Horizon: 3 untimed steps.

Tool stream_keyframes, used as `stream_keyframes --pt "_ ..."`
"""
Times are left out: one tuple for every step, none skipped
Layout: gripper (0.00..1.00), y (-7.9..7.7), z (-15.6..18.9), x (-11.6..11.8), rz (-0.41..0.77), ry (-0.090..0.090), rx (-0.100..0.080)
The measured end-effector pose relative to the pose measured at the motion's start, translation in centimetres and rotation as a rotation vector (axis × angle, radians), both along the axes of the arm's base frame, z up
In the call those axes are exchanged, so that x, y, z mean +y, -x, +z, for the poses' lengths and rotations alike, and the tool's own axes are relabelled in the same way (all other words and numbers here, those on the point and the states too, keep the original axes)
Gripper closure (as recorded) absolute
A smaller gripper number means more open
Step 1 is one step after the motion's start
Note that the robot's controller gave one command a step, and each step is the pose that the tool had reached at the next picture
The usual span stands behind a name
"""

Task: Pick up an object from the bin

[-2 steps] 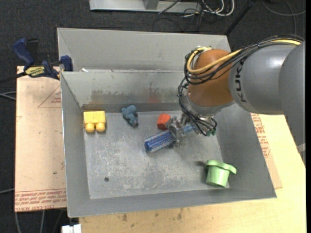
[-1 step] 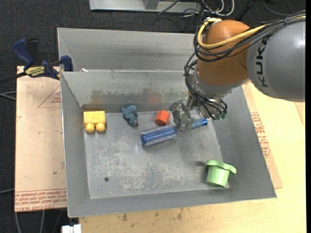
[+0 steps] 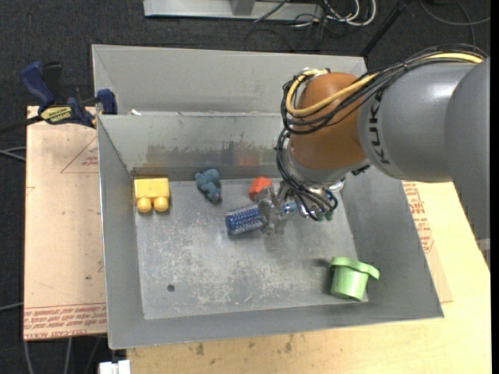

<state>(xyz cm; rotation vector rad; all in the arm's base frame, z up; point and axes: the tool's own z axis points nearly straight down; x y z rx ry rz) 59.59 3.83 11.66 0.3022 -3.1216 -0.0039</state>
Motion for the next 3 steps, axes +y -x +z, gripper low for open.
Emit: stream_keyframes --pt "0.00 -0.2 0.4 -0.1 0.000 0.000 -0.007" --pt "0.00 -1.8 -5.0 -0.3 0.038 0.001 -0.004" --pt "1.00 -1.8 -4.7 -0.3 0.038 0.001 -0.006"
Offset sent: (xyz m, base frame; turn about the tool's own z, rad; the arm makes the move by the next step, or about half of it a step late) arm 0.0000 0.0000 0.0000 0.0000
